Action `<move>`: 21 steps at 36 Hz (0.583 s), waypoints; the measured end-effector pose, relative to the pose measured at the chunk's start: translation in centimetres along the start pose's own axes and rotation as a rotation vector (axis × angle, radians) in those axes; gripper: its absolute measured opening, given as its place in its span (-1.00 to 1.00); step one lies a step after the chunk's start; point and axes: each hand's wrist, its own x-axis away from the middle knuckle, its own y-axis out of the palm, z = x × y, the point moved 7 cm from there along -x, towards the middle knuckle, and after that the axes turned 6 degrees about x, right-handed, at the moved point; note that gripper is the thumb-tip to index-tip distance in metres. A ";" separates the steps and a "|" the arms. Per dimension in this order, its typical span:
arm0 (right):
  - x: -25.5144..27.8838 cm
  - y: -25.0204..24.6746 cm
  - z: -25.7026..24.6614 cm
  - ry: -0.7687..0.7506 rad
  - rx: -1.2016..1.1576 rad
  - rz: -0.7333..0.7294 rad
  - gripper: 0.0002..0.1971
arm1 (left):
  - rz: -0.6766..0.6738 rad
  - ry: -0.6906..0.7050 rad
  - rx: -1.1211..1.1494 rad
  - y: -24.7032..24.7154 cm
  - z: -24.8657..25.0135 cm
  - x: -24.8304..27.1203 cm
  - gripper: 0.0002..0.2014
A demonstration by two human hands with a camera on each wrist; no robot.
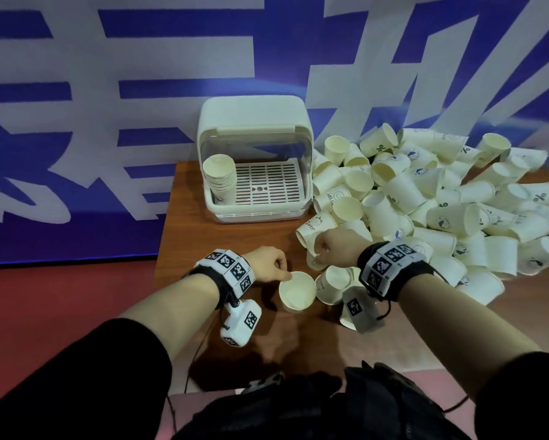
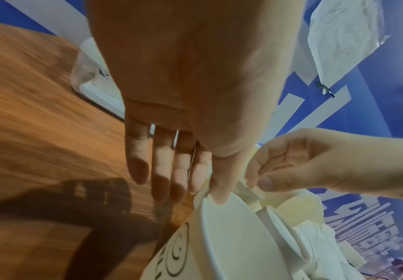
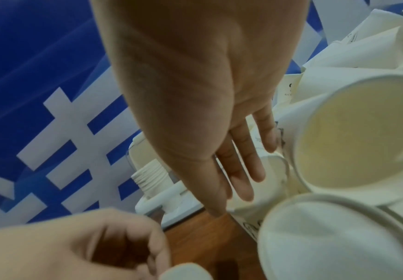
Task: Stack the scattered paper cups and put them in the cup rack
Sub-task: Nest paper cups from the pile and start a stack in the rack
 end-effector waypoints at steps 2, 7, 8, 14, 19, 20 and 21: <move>0.1 0.3 -0.3 -0.035 0.022 0.027 -0.71 | -0.001 -0.015 0.017 0.2 0.0 0.1 -0.74; 0.2 0.8 -1.2 -0.085 0.074 0.083 -0.89 | 0.021 -0.032 0.050 0.7 -0.2 0.4 -0.76; 0.2 0.8 -1.2 -0.086 0.083 0.089 -0.92 | 0.026 -0.032 0.050 0.7 -0.2 0.5 -0.78; 0.1 1.1 -1.4 -0.095 0.137 0.094 -0.86 | 0.066 -0.059 0.100 0.6 -0.8 0.9 -0.81; 0.0 0.8 -1.3 -0.114 0.141 0.115 -0.83 | 0.113 -0.077 0.141 0.2 -1.2 1.2 -0.91; 0.0 0.6 -1.3 -0.118 0.147 0.128 -0.86 | 0.118 -0.081 0.142 0.2 -1.2 1.3 -0.91; 0.0 0.5 -1.3 -0.119 0.156 0.139 -0.88 | 0.123 -0.082 0.147 0.1 -1.3 1.3 -0.91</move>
